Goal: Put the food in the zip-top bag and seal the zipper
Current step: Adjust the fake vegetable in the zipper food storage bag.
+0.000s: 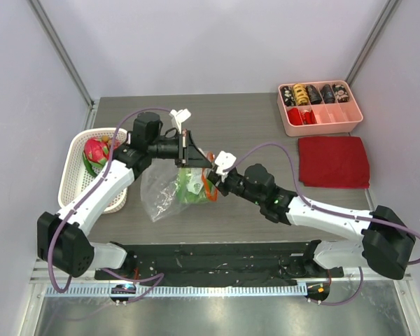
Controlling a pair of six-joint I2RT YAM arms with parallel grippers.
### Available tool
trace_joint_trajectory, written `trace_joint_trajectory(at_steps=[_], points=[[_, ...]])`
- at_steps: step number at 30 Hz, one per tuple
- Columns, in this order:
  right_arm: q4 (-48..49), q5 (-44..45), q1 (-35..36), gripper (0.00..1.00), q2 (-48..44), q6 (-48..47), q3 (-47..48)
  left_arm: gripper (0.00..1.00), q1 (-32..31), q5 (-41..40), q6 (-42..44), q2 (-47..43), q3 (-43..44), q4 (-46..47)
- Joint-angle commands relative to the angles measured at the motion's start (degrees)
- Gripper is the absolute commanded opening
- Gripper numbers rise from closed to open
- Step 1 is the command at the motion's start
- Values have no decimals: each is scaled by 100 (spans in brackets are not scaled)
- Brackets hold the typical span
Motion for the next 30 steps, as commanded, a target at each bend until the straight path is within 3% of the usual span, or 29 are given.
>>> trace_joint_trajectory(at_steps=[1,4,12,15,20,22,25,26,30], points=[[817,6,38,13,-418,366,71,0,-12,583,-665,-222,-190,1212],[1124,-117,65,14,-567,568,132,0,-12,724,-1042,-231,-322,1600],[1451,-310,144,16,-41,551,-228,0,-12,1075,-2931,-73,-551,3963],[1355,-276,153,15,30,454,-369,0,-3,1129,-3178,-117,-472,4184],[178,-117,65,13,-110,227,-211,0,14,1111,-3109,-318,-314,3923],[-130,-239,56,16,-285,147,-167,0,14,1050,-2873,-363,-313,3747],[-700,-546,65,34,-532,77,227,0,40,927,-2277,-398,-349,2991],[-937,-600,74,44,-646,103,638,0,49,822,-2178,-407,-384,2763],[-2647,-802,74,51,-831,138,1616,0,76,751,-1958,-372,-550,2682]])
